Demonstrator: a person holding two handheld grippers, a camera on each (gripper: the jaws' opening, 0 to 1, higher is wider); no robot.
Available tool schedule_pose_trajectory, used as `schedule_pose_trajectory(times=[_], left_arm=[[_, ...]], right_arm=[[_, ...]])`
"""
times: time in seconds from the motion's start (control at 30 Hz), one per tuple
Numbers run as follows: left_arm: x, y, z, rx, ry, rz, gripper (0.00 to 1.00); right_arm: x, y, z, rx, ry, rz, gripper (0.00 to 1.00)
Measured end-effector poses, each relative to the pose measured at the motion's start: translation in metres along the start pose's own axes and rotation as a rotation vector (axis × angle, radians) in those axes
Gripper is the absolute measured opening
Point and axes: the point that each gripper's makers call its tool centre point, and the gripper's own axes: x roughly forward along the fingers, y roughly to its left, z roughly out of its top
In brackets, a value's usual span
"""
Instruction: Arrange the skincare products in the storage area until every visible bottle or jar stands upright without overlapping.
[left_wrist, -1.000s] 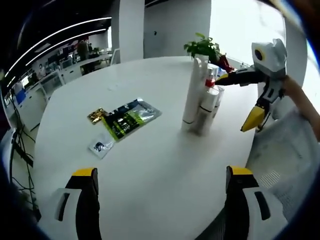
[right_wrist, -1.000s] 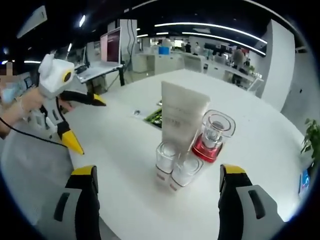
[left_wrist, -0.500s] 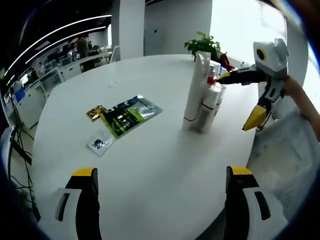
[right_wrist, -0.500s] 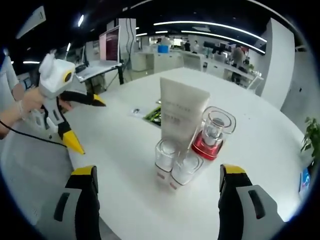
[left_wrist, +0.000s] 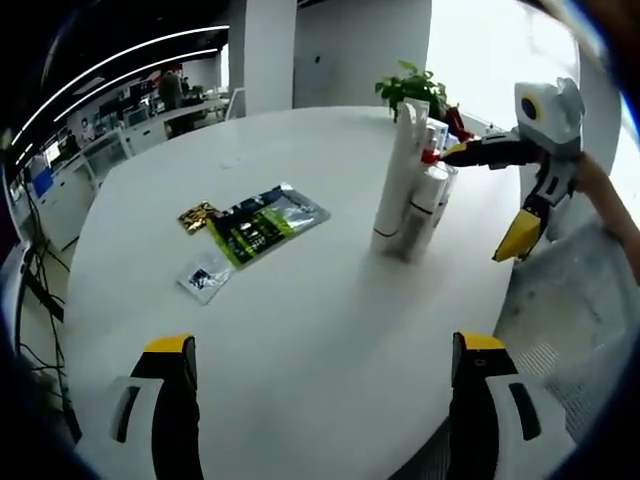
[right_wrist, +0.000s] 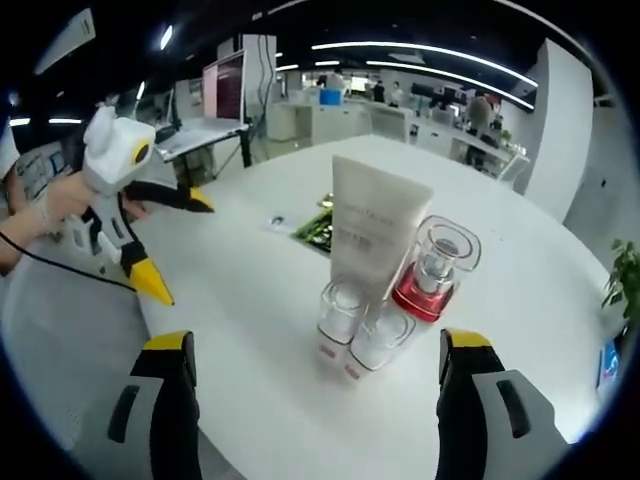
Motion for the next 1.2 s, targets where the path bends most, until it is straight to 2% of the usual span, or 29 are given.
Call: schedule_pose_trajectory(times=[0.33, 0.67, 0.87, 1.13, 1.2], left_arm=[[-0.001, 0.0, 0.005, -0.005, -0.022, 0.0, 0.99], [0.001, -0.004, 0.004, 0.016, -0.015, -0.015, 0.99], [0.0, -0.008, 0.009, 0.011, -0.031, -0.032, 0.99], [-0.004, -0.009, 0.012, 0.014, -0.046, -0.028, 0.99], [-0.006, -0.013, 0.016, -0.007, -0.061, -0.041, 0.99]], right_arm=[[-0.001, -0.002, 0.003, -0.006, -0.009, -0.003, 1.0], [-0.005, -0.003, 0.005, -0.019, -0.017, -0.018, 1.0], [-0.01, -0.007, 0.009, 0.014, -0.046, -0.026, 1.0], [-0.009, -0.005, 0.008, -0.003, -0.036, -0.026, 1.0], [-0.008, -0.008, 0.007, 0.005, -0.032, -0.025, 1.0]])
